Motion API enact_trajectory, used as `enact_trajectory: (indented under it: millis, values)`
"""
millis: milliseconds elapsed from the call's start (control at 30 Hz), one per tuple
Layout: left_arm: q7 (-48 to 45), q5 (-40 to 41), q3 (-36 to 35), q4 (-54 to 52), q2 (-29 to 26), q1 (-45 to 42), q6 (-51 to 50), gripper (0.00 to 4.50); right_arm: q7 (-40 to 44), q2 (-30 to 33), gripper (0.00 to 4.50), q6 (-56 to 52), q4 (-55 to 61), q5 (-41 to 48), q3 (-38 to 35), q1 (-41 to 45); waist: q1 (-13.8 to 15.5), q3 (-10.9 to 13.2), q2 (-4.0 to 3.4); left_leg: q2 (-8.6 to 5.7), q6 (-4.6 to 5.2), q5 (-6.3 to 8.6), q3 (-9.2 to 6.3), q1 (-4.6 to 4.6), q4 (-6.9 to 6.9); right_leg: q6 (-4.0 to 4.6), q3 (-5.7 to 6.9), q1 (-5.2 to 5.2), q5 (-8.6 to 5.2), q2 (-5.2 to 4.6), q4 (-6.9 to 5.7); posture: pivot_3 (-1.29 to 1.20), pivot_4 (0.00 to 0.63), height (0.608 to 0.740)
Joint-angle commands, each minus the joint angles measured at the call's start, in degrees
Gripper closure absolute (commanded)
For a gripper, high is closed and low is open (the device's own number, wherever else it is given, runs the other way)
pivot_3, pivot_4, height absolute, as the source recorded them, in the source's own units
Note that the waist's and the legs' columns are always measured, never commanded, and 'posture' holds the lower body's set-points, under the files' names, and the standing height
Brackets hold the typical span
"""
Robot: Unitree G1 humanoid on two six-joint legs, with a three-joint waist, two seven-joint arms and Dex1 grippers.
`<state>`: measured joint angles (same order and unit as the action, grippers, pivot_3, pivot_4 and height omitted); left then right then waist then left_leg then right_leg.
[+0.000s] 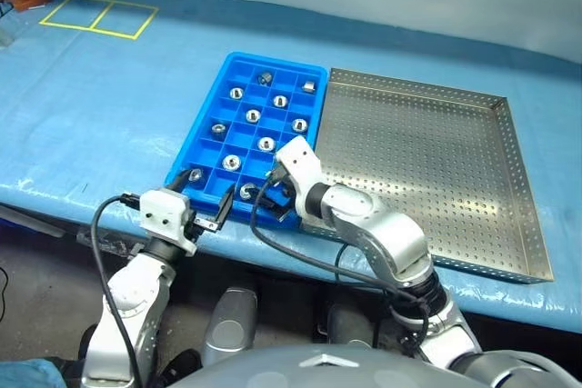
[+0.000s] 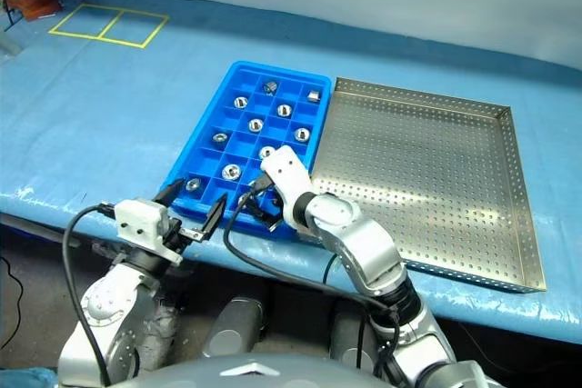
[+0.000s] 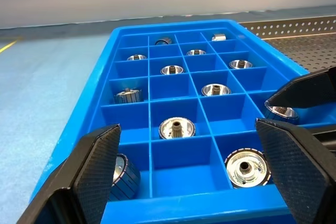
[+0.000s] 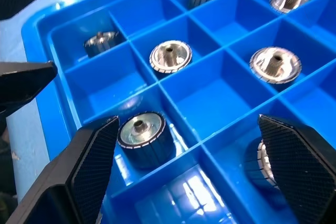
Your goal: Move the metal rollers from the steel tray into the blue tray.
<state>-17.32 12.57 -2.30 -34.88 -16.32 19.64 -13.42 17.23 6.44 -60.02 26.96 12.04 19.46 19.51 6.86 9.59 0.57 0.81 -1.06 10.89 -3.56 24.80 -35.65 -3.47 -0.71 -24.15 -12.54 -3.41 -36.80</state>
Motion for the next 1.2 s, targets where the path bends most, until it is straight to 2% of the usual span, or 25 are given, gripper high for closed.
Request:
enact_trajectory:
  millis: [33, 233, 500, 733, 933, 1200]
  values:
    - [-1.2, 2.8, -4.4, -2.0, -2.0, -2.9, -0.8, 0.0, 0.0, 1.1, 0.01, 4.2, 5.7, 0.7, -4.5, 0.0, -0.3, 0.0, 0.0, 0.0, -0.01, 0.0, -0.01, 0.0, -0.02, 0.0, 0.01, -0.01, 0.0, 0.0, 0.0, 0.22, 0.15, 0.74]
    - [-2.1, 3.0, -6.7, 3.3, -4.4, -12.6, -1.4, 0.0, -0.9, 6.3, 0.01, 16.8, 10.1, -2.5, -9.2, -6.3, -1.8, 0.0, 0.02, -0.03, -0.01, 0.0, 0.01, -0.1, -0.15, -0.04, 0.0, 0.06, 0.02, -0.02, 0.05, 0.12, 0.15, 0.74]
    - [-5.3, 2.0, -0.3, 12.1, -3.0, -23.3, -0.9, 0.0, 0.3, 10.0, 0.01, 26.6, 13.5, -1.6, -16.4, -20.7, -5.6, 0.0, 0.05, -0.04, 0.0, -0.01, 0.0, -0.2, -0.2, -0.09, -0.06, 0.42, 0.06, 0.0, 0.05, 0.01, 0.15, 0.74]
    - [-3.7, -1.4, 4.5, 16.6, -1.1, -24.9, -2.8, 0.0, -3.5, 8.4, 0.01, 31.5, 13.6, -4.2, -18.0, -29.1, -8.3, 0.0, 0.05, 0.04, 0.02, -0.02, 0.04, -0.38, -0.3, -0.11, -0.12, 0.49, 0.07, 0.05, -0.09, -0.04, 0.15, 0.74]
    - [-4.0, -2.0, 5.8, 17.3, -0.2, -25.2, -2.8, 0.0, -6.4, 5.5, 0.01, 35.1, 13.0, -5.8, -17.1, -32.8, -8.4, 0.0, 0.05, 0.03, 0.02, -0.02, 0.06, -0.37, -0.31, -0.12, -0.16, 0.49, 0.08, 0.04, -0.07, -0.04, 0.15, 0.74]
    - [-4.3, -2.0, 5.5, 17.3, -0.7, -25.2, -2.9, 0.0, -6.9, 5.0, 0.01, 35.6, 12.2, -6.6, -16.8, -32.6, -8.4, 0.0, 0.05, 0.03, 0.02, -0.02, 0.06, -0.37, -0.32, -0.12, -0.16, 0.49, 0.08, 0.04, -0.08, -0.04, 0.15, 0.74]
